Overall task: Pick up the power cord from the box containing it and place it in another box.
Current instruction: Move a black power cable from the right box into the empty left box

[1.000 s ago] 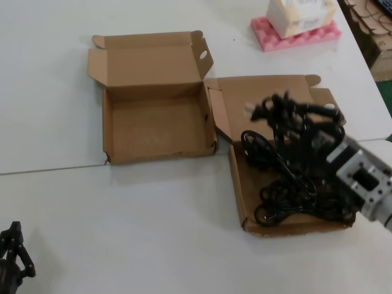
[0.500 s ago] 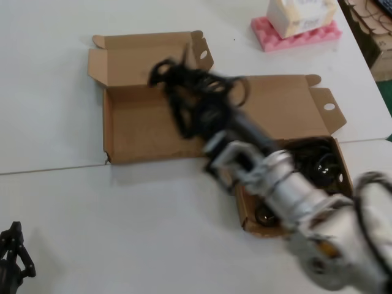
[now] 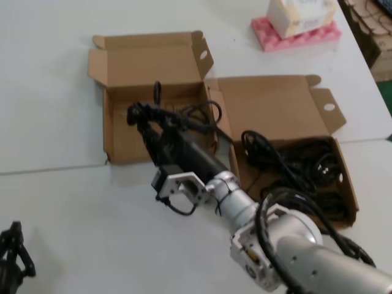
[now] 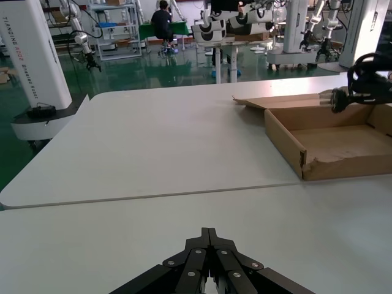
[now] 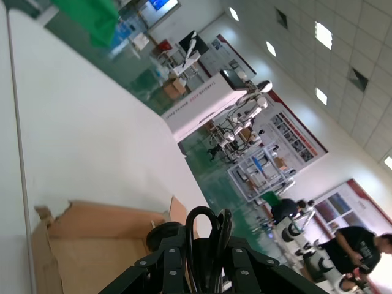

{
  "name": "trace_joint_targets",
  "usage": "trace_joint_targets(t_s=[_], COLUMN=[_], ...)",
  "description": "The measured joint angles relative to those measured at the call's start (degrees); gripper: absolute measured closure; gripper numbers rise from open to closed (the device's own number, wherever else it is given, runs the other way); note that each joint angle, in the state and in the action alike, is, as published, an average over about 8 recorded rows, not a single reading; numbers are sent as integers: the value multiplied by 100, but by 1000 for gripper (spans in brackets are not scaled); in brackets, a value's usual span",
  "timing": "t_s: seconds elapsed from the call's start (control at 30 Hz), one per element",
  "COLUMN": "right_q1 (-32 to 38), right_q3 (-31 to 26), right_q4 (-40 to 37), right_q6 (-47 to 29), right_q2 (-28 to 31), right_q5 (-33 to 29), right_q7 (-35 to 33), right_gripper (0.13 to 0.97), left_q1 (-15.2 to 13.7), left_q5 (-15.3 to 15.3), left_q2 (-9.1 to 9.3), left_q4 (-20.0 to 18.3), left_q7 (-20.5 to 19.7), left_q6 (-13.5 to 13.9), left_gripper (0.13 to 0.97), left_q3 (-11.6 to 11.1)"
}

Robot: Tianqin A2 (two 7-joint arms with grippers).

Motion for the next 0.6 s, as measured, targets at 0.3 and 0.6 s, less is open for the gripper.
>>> trace_joint_targets(t_s=[0.3,0.6], right_q1=[192,203], right_q3=[-69,-76], right_q4=[-1420,-1363], right_q6=[720,869], right_q2=[-679,-689], right_q5=[-295,34], right_q7=[0,0], right_gripper=[817,725], left_q1=[0,0], left_q5=[0,0], left_q2=[0,0], left_q4=[0,0], left_q7=[0,0], left_q6=[0,0], left_gripper=[934,934], left_q3=[0,0])
